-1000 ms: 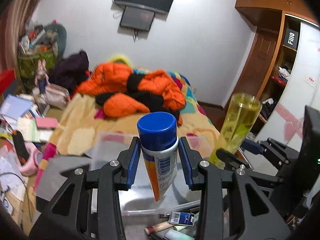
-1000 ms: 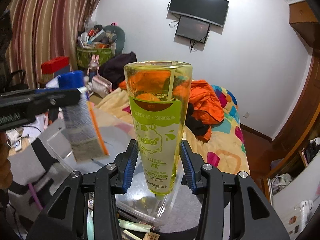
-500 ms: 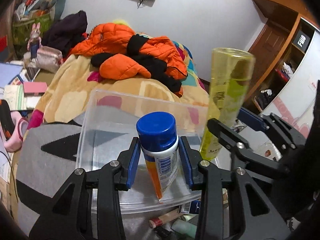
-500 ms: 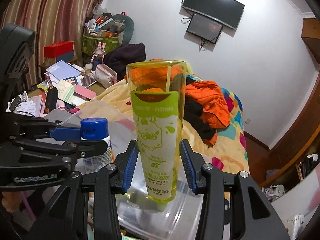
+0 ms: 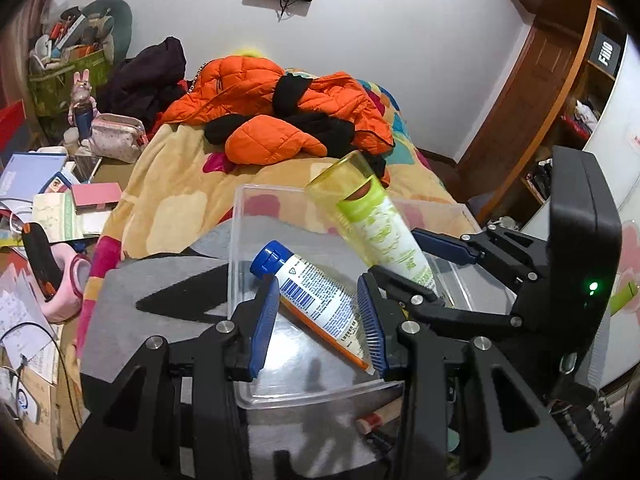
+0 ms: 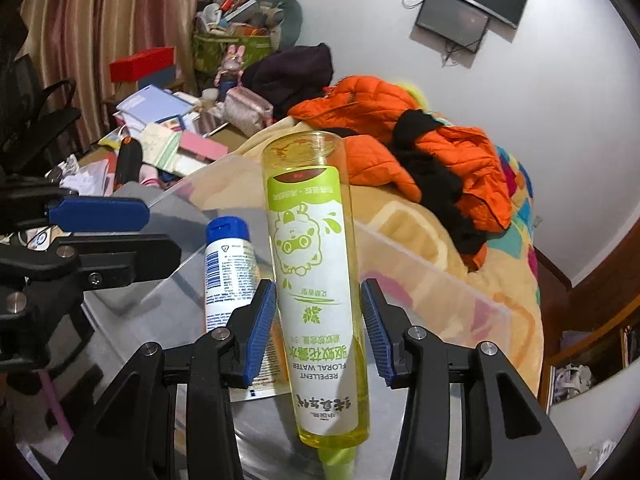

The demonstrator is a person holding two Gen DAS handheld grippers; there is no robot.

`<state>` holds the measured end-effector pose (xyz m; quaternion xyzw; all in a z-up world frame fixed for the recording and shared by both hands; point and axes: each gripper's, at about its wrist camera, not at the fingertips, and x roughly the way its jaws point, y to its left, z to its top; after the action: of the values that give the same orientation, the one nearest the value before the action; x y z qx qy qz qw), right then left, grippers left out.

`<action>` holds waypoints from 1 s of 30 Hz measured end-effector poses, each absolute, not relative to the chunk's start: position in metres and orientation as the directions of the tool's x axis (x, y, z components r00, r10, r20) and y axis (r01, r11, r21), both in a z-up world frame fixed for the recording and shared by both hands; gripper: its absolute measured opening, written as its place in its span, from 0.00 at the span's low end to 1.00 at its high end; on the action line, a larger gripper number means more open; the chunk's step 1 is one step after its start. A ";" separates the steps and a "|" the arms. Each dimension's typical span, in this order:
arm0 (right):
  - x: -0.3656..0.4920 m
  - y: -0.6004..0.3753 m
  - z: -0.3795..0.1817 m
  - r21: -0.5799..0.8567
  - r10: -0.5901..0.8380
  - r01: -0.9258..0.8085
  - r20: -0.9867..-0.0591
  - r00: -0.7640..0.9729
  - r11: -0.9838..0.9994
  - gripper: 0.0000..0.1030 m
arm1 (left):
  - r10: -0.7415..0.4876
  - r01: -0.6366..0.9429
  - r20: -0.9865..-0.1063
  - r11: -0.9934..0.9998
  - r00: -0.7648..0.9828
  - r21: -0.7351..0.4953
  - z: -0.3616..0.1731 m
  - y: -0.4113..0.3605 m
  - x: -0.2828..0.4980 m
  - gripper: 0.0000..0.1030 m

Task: Organize objects
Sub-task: 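Lower both bottles into the clear box and open both grippers, then grasp the green glass bottle with the left gripper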

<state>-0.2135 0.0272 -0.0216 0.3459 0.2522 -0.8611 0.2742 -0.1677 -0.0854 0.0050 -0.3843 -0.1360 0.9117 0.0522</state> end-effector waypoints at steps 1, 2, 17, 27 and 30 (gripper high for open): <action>-0.212 0.024 -0.024 -0.242 -0.302 0.656 -0.740 -0.601 -0.715 0.40 | 0.194 0.008 -0.685 -0.960 -0.703 -0.280 0.005 -0.085 -0.166 0.42; -0.211 0.022 -0.026 -0.231 -0.309 0.668 -0.748 -0.587 -0.707 0.40 | 0.188 0.008 -0.682 -0.962 -0.707 -0.273 0.005 -0.085 -0.164 0.44; -0.189 0.039 -0.021 -0.157 -0.366 0.690 -0.754 -0.546 -0.707 0.50 | 0.045 0.017 -0.618 -0.995 -0.785 -0.095 0.029 -0.065 -0.122 0.70; -0.155 0.119 0.015 -0.089 -0.379 0.574 -0.668 -0.640 -0.814 0.75 | 0.010 -0.004 -0.588 -1.000 -0.809 -0.012 0.035 -0.048 -0.093 0.91; -0.150 0.143 0.020 -0.043 -0.379 0.537 -0.659 -0.649 -0.843 0.75 | 0.015 -0.012 -0.611 -1.000 -0.791 -0.010 0.028 -0.045 -0.091 0.92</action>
<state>-0.1500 0.1435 0.0204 0.3328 0.1181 -0.9003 0.2544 -0.0908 -0.0454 0.0277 -0.3231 -0.0028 0.9463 0.0072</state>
